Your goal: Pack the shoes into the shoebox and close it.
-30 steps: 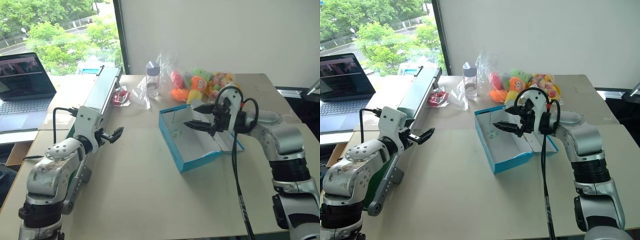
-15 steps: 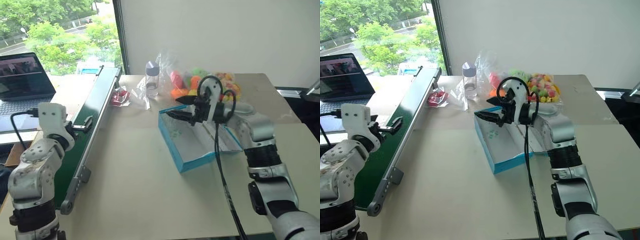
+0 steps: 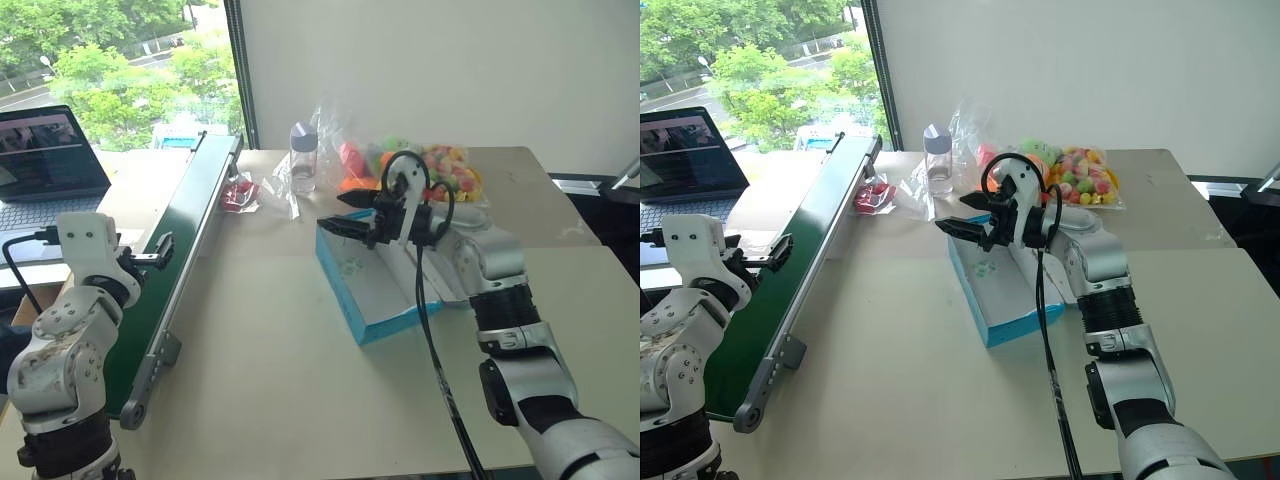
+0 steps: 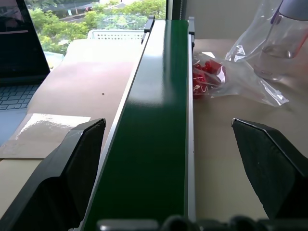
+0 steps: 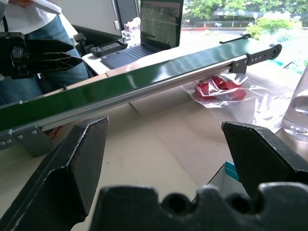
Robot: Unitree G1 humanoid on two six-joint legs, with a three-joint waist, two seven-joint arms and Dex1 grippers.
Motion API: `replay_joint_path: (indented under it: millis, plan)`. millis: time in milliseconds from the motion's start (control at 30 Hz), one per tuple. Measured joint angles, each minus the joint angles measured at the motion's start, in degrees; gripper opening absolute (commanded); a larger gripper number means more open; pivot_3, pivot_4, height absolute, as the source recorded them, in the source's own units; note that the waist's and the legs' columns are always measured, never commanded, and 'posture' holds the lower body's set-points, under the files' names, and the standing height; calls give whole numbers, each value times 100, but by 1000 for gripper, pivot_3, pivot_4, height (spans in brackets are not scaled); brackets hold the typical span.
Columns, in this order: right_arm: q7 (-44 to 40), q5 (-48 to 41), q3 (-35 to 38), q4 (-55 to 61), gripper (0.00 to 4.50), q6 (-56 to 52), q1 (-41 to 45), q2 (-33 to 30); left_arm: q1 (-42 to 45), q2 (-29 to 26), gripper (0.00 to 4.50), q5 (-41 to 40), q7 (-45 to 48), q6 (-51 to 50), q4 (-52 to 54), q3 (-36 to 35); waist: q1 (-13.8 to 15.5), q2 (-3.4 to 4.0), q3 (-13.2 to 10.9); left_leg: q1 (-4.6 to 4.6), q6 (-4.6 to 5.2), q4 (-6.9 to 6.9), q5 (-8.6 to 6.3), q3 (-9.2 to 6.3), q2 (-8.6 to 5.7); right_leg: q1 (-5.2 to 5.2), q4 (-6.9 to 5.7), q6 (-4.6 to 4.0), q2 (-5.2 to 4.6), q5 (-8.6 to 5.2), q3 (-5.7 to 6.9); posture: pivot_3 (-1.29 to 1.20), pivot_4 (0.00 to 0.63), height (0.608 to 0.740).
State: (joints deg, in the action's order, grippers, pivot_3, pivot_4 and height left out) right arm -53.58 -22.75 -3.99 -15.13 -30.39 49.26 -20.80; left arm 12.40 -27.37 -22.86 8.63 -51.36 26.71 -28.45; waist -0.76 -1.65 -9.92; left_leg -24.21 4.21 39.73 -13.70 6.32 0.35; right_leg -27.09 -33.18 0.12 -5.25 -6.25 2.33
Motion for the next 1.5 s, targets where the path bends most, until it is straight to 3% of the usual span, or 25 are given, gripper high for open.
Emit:
replay_joint_path:
  millis: [1133, 1500]
  plan:
    - [167, -16, 82, 284, 4463, -66, -199, -126, 374, 21, 4500, 80, -60, 168, -470, 385, 2, 0, 0, 0, 0, 0, 0, 1, 0, 0, 0, 0, 0, 0, 0, 0, 150, 740]
    - [196, -78, 81, 626, 4463, -280, -316, -230, 706, 650, 4500, 161, -476, 254, -495, 720, 9, -2, 1, -1, 1, 1, 0, 1, 0, 0, 0, 0, 0, 1, 0, 0, 150, 740]
